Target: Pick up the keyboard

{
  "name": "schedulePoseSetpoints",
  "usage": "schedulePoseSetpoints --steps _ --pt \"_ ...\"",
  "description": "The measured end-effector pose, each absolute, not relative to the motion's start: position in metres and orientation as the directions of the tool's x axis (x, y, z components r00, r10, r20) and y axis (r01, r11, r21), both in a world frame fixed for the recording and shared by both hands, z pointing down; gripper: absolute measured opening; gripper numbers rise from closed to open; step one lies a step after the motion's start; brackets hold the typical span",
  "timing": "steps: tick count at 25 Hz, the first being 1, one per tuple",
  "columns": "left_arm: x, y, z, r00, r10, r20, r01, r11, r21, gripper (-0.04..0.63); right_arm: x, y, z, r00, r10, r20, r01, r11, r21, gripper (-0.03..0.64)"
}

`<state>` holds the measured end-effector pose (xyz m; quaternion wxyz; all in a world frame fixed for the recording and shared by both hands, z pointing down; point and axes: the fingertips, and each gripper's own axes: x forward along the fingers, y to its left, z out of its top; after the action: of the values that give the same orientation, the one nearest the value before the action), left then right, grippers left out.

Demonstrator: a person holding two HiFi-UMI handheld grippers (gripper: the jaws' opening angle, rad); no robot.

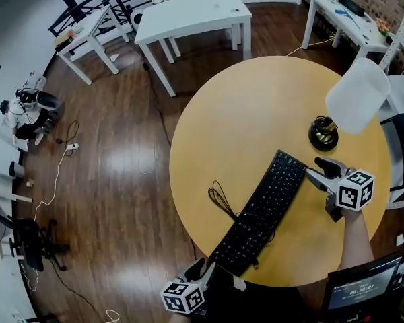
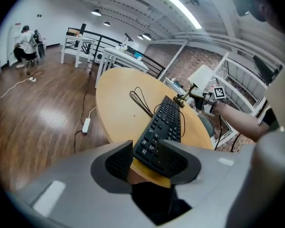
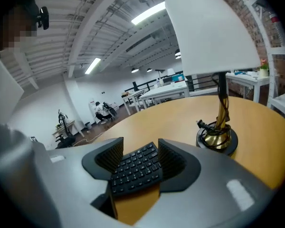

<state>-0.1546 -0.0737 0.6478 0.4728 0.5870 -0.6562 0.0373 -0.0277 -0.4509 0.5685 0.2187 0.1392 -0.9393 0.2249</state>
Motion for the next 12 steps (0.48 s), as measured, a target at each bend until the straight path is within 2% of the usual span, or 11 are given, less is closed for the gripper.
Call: schedulePoseSetpoints --steps 4,12 --pt "-0.146 -0.077 0.663 0.164 -0.733 0.660 -0.774 0.320 0.547 0.209 -0.035 -0.469 0.609 -0.837 -0.065 0.543 -0.297 0.888 -0.351 0.290" --pt "-0.139 -0.085 0.676 0.166 -0.756 0.633 -0.746 0.324 0.582 0.224 -0.054 -0.488 0.651 -0.805 0.121 0.580 -0.186 0.877 -0.442 0.307"
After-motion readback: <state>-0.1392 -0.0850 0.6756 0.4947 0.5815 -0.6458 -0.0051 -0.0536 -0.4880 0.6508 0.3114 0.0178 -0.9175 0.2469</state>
